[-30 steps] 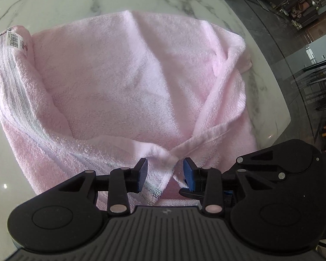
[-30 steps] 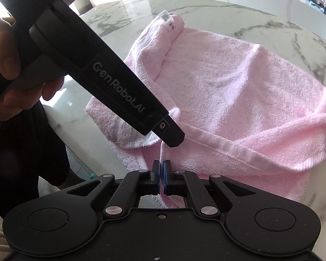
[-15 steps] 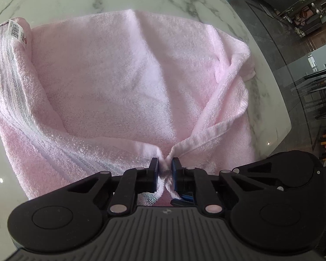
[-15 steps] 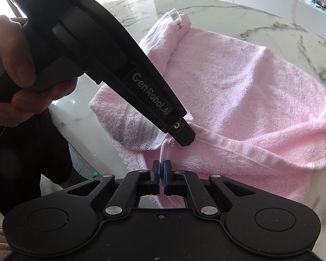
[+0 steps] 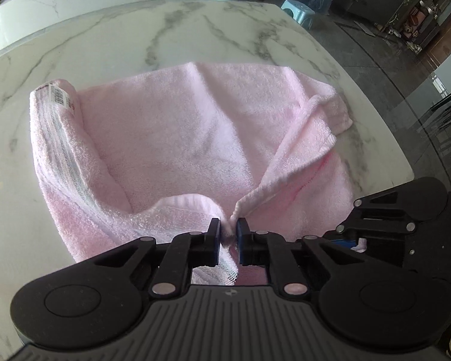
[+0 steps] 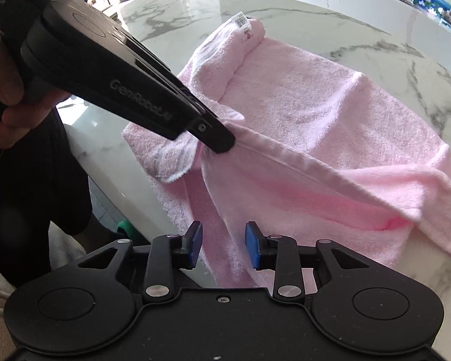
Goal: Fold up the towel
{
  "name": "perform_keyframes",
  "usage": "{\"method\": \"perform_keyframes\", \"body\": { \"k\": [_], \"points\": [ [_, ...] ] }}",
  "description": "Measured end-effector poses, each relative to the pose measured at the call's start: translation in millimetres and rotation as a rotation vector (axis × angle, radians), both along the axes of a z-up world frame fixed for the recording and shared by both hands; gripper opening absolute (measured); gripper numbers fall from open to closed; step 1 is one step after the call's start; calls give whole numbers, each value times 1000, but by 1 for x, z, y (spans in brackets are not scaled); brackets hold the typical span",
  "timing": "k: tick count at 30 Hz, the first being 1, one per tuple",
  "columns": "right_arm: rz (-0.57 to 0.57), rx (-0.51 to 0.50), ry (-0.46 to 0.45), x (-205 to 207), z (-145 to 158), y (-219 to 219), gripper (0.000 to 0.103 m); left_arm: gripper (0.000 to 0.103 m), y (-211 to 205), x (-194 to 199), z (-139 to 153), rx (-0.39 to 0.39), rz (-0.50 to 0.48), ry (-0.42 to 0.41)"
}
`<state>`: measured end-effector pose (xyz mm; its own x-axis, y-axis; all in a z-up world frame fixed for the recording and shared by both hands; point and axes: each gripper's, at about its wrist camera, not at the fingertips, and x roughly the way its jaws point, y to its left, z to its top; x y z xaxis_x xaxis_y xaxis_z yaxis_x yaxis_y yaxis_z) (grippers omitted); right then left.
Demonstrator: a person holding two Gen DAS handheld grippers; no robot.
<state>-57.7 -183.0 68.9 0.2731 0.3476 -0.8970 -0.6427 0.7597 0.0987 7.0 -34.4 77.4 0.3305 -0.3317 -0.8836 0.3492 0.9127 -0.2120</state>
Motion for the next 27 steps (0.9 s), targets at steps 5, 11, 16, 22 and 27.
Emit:
{"method": "perform_keyframes", "body": {
  "k": [5, 11, 16, 22, 27],
  "points": [
    [-17, -112, -39, 6, 8, -23, 30, 10, 23, -13, 12, 14, 44, -38],
    [-66, -303, -71, 34, -2, -61, 30, 10, 25, -16, 14, 13, 76, -65],
    [-47, -374, -70, 53, -14, -83, 30, 10, 29, -18, 19, 10, 84, -80],
    [-6, -395, -36, 72, -29, -90, 30, 10, 33, -21, 23, -3, 88, -86],
    [-11, -381, -6, 87, -36, -93, 29, 10, 36, -22, 23, -15, 87, -85]
  ]
}}
